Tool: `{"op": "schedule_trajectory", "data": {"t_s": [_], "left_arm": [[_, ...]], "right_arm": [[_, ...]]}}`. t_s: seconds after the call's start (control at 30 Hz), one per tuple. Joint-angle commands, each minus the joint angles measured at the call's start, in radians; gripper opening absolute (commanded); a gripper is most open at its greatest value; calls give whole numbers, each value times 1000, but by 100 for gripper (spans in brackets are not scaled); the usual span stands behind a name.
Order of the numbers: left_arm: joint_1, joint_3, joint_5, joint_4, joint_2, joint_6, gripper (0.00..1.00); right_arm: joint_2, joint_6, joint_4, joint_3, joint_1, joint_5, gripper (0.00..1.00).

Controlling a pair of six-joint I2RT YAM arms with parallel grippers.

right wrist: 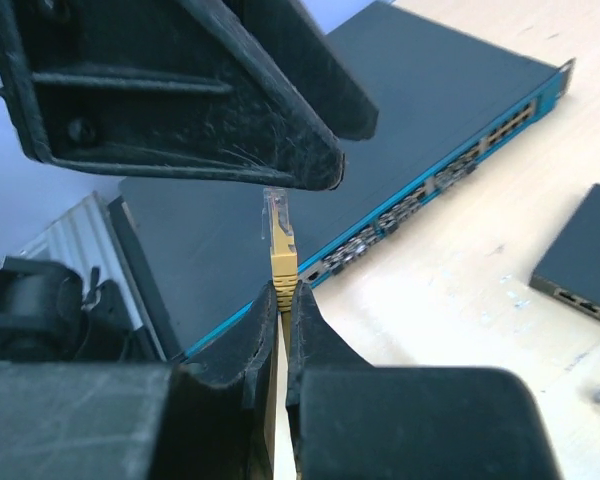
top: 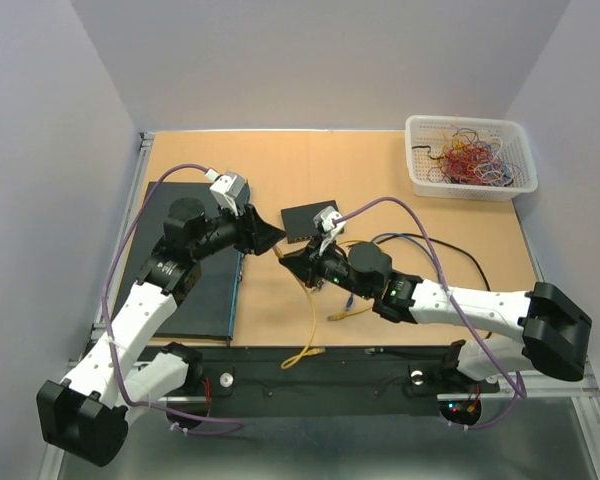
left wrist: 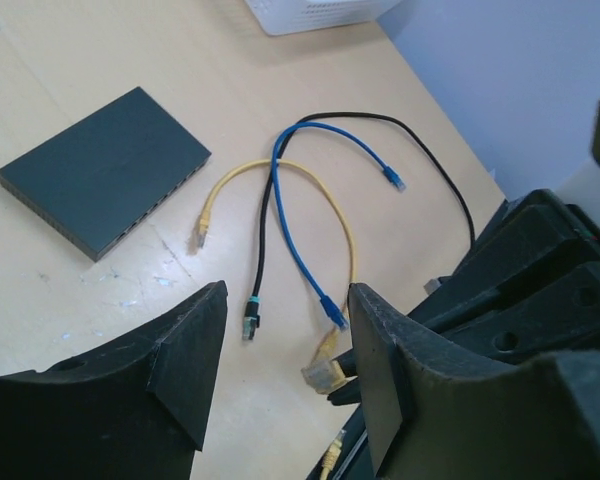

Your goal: Insert the plug into the switch port

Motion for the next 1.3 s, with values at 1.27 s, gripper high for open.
{"op": "schedule_trajectory", "data": {"t_s": [1.27], "left_arm": [[-20,25,-223,-36,-9,-20,47]], "right_arm": [[116,-46,9,160,7,150,1]]}}
